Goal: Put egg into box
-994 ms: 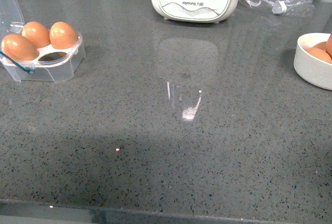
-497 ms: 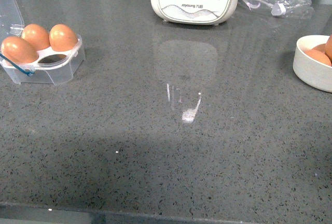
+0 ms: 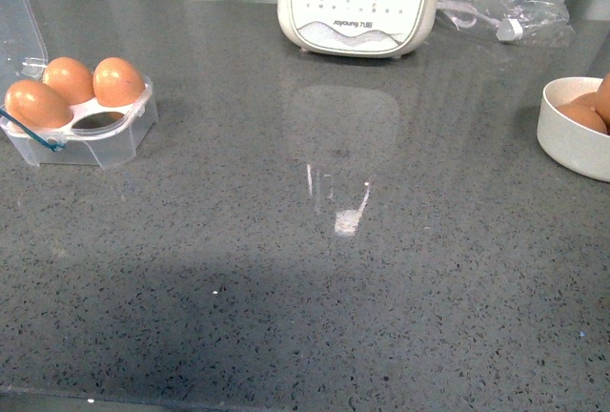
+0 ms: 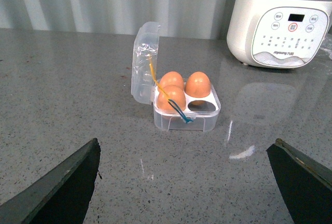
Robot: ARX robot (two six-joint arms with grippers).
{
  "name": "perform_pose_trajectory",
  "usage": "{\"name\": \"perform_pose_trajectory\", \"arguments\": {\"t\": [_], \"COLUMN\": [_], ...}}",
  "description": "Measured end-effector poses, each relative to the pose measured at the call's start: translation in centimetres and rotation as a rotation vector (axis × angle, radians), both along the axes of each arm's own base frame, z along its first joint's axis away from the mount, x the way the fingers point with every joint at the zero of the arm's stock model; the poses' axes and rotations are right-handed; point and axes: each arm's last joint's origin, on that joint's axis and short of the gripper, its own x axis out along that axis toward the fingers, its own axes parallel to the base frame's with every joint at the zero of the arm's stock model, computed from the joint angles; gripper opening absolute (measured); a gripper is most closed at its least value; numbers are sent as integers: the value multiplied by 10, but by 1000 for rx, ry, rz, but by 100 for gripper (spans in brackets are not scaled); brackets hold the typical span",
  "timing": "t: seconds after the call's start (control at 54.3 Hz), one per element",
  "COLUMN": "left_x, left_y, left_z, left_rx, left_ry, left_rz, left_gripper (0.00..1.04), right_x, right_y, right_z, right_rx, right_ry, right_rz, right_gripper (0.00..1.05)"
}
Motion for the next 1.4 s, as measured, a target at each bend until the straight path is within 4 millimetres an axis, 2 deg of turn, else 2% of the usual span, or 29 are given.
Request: {"name": "perform_pose_trajectory", "arguments": {"t": [0.092,0.294,0.479,0.828,1.399], "left_x": [0,0,0,0,0], "left_y": [0,0,0,0,0], "left_z": [0,0,0,0,0], "left_rx": [0,0,0,0,0], "left_ry": [0,0,0,0,0], "left_rz": [0,0,0,0,0], "left_gripper": [98,98,98,98,98], "right_x": [21,52,67,80,77], "right_y": [0,4,3,9,9], "right_z": [-4,3,-10,-38,-55], "right_rx": [19,37,32,52,56], "right_ry": [85,185,327,430,484], "right_rz": [39,89,122,247,267], "right_gripper": [97,97,97,97,96]}}
